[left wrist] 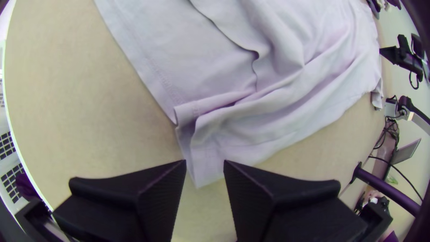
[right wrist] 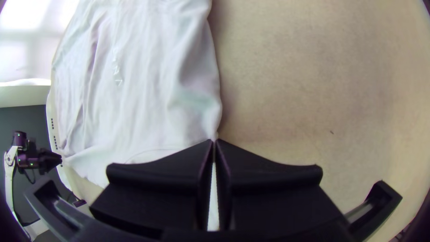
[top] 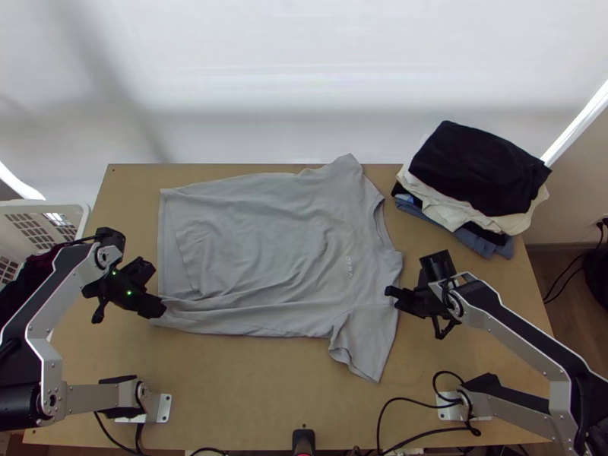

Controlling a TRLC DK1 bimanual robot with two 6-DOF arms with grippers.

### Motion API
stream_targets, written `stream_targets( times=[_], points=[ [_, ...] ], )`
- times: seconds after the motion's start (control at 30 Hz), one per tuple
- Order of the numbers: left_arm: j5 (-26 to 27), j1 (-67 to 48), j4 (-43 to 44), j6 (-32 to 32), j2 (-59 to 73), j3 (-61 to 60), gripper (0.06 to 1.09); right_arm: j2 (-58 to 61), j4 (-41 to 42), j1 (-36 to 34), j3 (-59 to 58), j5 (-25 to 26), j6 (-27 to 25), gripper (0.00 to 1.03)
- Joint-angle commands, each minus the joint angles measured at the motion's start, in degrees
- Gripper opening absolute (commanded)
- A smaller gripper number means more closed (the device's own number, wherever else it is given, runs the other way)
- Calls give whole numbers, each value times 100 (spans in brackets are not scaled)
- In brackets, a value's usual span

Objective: Fold the t-shirt

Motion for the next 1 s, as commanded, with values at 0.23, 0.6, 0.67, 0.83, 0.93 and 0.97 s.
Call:
stream_targets(
  times=[0.23, 0.6, 0.67, 0.83, 0.93, 0.97],
  points=[
    [-6, -65, 76, -33, 220, -281, 52, -156, 22, -14, -143, 39, -29, 3],
    [135, -145, 251, -173, 246, -430, 16, -183, 13, -23, -143, 39, -38, 3],
    [214, -145, 313, -200, 238, -430, 10, -200, 5, -23, -143, 39, -47, 3],
    [451, -65, 489, -455, 44, -105, 10, -279, -31, -85, -108, 48, -47, 3],
    [636, 14, 533, -850, -167, 352, 10, -411, -31, -243, -55, 48, -64, 3],
    [653, 14, 533, -982, -246, 484, 10, -455, -31, -304, -37, 48, -99, 3]
  ],
)
